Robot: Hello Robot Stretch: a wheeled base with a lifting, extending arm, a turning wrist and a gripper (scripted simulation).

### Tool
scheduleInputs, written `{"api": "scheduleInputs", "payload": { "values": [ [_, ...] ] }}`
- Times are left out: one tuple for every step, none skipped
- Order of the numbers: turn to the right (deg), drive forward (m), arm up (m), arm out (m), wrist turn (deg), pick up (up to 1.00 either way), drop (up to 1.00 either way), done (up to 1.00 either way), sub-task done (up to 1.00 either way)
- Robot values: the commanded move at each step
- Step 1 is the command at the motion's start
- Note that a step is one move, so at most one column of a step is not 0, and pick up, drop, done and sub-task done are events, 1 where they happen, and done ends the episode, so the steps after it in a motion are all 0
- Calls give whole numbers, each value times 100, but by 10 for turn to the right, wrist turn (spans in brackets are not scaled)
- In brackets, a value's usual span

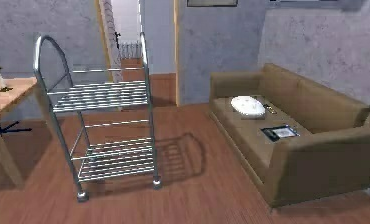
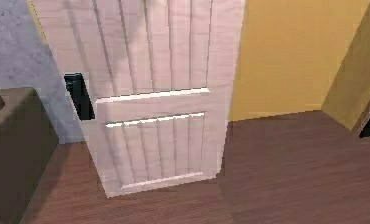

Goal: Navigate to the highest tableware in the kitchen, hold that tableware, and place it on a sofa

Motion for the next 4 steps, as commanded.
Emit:
{"api": "scheduleInputs", "payload": {
  "values": [
    [-300,0,0,0,0,0,0,0,0],
    [0,15,0,0,0,0,0,0,0],
    [-150,0,0,0,0,0,0,0,0],
    [0,40,0,0,0,0,0,0,0]
  ]
}}
